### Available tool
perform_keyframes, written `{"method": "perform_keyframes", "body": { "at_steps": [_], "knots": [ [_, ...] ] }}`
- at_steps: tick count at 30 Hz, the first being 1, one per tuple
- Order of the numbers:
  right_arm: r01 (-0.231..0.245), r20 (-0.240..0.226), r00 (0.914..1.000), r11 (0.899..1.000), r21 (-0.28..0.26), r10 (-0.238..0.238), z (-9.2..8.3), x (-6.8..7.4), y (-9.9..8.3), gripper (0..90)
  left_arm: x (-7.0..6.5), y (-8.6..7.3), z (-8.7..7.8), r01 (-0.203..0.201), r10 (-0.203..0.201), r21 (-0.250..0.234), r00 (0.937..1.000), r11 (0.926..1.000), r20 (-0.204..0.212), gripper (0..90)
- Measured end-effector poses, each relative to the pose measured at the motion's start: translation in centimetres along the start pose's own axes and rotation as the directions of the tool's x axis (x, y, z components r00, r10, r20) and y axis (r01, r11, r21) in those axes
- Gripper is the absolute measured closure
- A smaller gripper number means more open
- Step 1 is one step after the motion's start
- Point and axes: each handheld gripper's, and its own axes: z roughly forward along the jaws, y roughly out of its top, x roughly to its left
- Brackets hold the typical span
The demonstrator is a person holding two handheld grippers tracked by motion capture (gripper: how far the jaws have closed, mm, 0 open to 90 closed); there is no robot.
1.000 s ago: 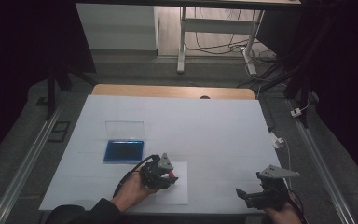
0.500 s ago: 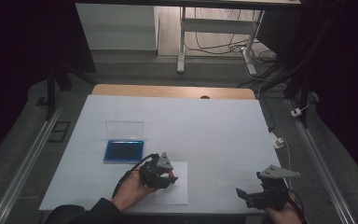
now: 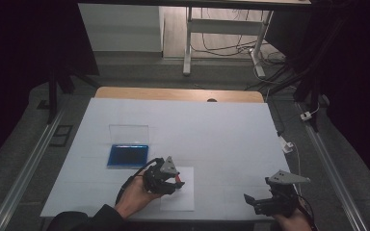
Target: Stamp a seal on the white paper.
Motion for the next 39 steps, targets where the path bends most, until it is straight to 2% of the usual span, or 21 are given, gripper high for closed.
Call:
{"method": "perform_keyframes", "body": {
  "at_steps": [10,24,39],
  "knots": [
    [0.0,0.0,1.0,1.0,0.0,0.0,0.0,0.0,0.0,0.3,0.4,0.1,-1.4,0.013,-0.013,-0.021,0.9995,0.9997,-0.028,58.0],
    [-0.011,-0.013,0.9999,1.0,-0.007,0.011,-0.1,-0.1,0.0,0.3,1.3,-0.3,-3.0,0.057,-0.06,-0.055,0.9971,0.9968,-0.046,58.0],
    [-0.014,-0.021,0.9997,1.0,-0.008,0.014,-0.1,-0.2,0.0,0.0,2.6,-0.9,-4.4,0.107,-0.112,-0.084,0.9917,0.9907,-0.063,58.0]
  ]
}}
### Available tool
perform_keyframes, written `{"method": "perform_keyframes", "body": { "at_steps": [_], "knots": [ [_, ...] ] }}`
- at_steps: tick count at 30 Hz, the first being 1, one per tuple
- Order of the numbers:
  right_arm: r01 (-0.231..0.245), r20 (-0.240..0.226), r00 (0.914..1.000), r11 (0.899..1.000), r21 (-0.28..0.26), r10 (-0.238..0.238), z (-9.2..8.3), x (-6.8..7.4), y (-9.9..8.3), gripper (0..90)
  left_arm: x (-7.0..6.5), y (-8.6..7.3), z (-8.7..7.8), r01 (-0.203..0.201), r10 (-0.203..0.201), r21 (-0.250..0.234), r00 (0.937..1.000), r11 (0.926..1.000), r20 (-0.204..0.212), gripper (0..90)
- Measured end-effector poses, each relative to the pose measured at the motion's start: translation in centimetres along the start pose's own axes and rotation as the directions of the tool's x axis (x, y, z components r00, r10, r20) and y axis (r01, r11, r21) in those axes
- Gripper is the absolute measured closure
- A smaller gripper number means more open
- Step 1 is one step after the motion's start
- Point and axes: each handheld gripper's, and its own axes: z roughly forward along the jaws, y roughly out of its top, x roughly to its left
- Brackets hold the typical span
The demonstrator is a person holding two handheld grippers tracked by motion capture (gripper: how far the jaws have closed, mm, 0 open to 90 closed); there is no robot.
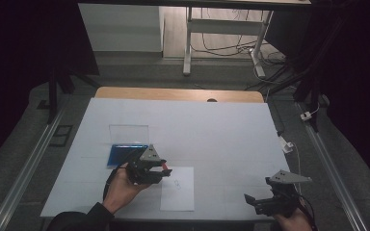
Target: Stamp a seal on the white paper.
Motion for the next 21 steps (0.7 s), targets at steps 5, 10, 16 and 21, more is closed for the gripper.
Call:
{"method": "perform_keyframes", "body": {
  "at_steps": [5,10,16,21],
  "knots": [
    [0.0,-0.002,1.0,1.0,0.0,0.0,0.0,0.0,0.0,0.0,0.5,-0.1,-0.4,0.01,-0.01,-0.004,0.9999,0.9999,-0.01,58.0],
    [0.002,0.0,1.0,1.0,0.0,-0.002,0.0,0.0,0.0,0.0,1.1,-0.3,-0.8,0.022,-0.023,-0.007,0.9995,0.9997,-0.023,58.0],
    [0.005,0.004,1.0,1.0,0.002,-0.005,0.0,0.1,0.0,0.0,1.8,-0.5,-1.3,0.042,-0.043,-0.016,0.9982,0.999,-0.042,58.0],
    [0.005,0.008,1.0,1.0,0.003,-0.005,0.0,0.1,0.0,0.0,2.6,-0.8,-1.8,0.061,-0.062,-0.024,0.9964,0.9979,-0.059,58.0]
  ]
}}
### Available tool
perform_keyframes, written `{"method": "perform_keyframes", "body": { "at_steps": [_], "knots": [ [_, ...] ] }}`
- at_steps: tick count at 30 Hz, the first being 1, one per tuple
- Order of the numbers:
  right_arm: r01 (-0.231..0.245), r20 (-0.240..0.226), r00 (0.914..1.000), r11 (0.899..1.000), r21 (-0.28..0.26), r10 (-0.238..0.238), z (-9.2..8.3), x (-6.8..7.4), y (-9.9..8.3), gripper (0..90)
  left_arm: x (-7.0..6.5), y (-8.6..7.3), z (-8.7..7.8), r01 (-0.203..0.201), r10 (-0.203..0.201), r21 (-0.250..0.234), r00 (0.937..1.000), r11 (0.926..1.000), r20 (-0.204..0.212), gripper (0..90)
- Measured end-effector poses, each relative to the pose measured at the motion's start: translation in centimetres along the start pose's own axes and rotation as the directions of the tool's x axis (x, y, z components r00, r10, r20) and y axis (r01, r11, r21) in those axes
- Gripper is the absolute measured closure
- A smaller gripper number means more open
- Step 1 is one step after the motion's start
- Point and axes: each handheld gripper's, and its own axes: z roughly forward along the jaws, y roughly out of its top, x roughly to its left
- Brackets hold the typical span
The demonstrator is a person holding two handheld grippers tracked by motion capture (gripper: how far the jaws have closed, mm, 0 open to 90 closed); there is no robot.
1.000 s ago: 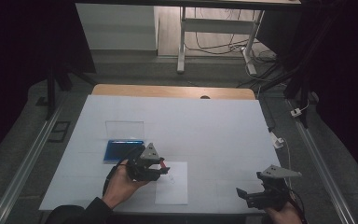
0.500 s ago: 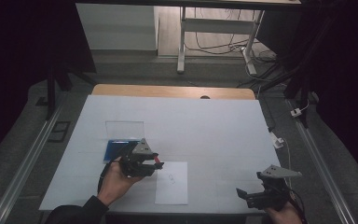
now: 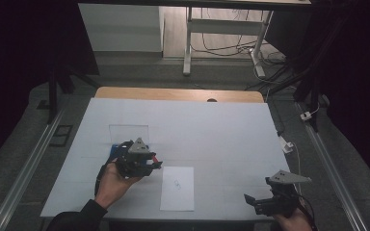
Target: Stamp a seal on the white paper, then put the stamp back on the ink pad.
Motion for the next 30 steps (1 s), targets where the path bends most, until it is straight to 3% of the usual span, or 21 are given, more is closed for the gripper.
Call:
{"method": "perform_keyframes", "body": {
  "at_steps": [15,30],
  "knots": [
    [0.001,0.001,1.0,1.0,0.002,-0.001,0.0,0.0,0.0,0.0,2.4,-0.8,-1.2,0.06,-0.061,-0.016,0.9966,0.9981,-0.056,58.0],
    [0.004,0.002,1.0,1.0,0.006,-0.004,0.0,0.1,0.0,0.0,4.1,-1.4,-1.9,0.1,-0.101,-0.016,0.9886,0.9948,-0.112,58.0]
  ]
}}
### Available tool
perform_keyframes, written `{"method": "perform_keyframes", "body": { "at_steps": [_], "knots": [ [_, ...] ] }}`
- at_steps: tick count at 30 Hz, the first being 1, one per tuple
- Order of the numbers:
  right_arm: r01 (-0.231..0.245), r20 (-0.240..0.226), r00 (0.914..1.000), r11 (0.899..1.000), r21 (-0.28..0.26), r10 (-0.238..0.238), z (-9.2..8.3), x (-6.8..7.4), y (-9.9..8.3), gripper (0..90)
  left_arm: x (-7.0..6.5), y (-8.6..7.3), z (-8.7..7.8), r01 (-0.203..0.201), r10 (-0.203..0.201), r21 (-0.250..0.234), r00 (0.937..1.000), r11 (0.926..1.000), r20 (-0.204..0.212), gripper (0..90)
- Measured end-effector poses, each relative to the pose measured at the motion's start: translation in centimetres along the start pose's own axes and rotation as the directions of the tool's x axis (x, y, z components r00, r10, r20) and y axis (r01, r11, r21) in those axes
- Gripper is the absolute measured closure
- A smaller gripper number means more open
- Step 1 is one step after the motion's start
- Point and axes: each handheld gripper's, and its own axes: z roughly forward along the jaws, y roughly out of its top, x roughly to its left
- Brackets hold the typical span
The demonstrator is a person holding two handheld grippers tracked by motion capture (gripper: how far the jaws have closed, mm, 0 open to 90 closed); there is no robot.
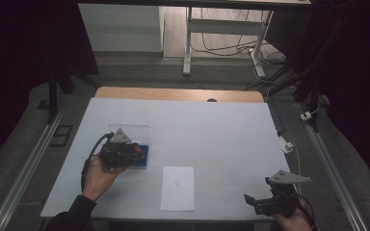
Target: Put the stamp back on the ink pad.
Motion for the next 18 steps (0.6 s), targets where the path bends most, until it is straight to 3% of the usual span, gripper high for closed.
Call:
{"method": "perform_keyframes", "body": {
  "at_steps": [18],
  "knots": [
    [0.0,0.002,1.0,1.0,0.0,0.0,0.0,0.0,0.0,0.0,2.3,-0.7,0.1,0.058,-0.058,0.0,0.9964,0.9983,-0.062,58.0]
  ]
}}
